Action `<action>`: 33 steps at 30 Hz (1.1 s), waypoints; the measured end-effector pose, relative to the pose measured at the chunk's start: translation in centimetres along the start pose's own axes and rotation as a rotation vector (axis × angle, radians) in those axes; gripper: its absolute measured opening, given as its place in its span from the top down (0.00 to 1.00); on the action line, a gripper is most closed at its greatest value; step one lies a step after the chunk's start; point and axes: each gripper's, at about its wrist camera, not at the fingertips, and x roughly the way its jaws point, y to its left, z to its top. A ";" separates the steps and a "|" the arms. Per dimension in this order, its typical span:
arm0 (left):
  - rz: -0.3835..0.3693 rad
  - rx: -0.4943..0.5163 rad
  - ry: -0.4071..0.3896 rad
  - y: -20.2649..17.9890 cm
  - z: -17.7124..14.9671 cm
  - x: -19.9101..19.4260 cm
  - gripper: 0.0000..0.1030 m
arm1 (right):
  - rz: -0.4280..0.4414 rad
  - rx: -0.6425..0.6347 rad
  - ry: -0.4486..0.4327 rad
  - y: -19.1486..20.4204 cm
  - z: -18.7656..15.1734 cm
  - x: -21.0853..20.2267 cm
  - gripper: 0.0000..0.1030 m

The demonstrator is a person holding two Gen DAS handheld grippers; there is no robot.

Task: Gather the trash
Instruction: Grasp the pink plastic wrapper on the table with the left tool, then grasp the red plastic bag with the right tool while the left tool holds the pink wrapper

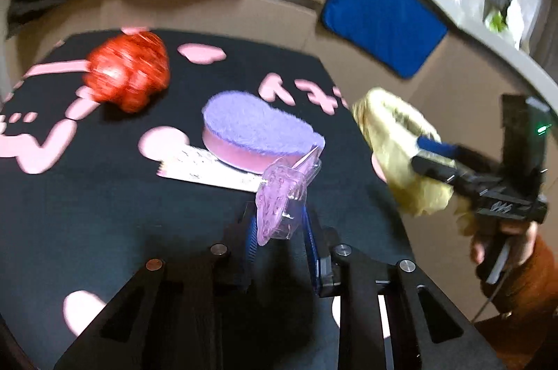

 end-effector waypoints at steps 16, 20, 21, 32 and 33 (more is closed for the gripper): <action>0.145 -0.280 -0.198 9.2 -1.8 -7.6 0.82 | 0.129 -0.186 0.039 9.6 5.6 7.4 0.25; 0.175 -0.349 -0.228 11.6 -2.4 -8.1 0.86 | 0.141 -0.230 0.068 10.9 5.4 8.2 0.25; 0.190 -0.357 -0.240 12.2 -2.5 -8.4 0.87 | 0.150 -0.242 0.075 11.3 5.4 8.4 0.25; 0.221 -0.392 -0.255 14.4 -3.0 -9.1 0.87 | 0.135 -0.292 0.052 14.7 9.1 11.7 0.25; 0.218 -0.403 -0.263 14.6 -3.0 -9.3 0.86 | 0.132 -0.277 0.045 14.7 9.7 12.1 0.25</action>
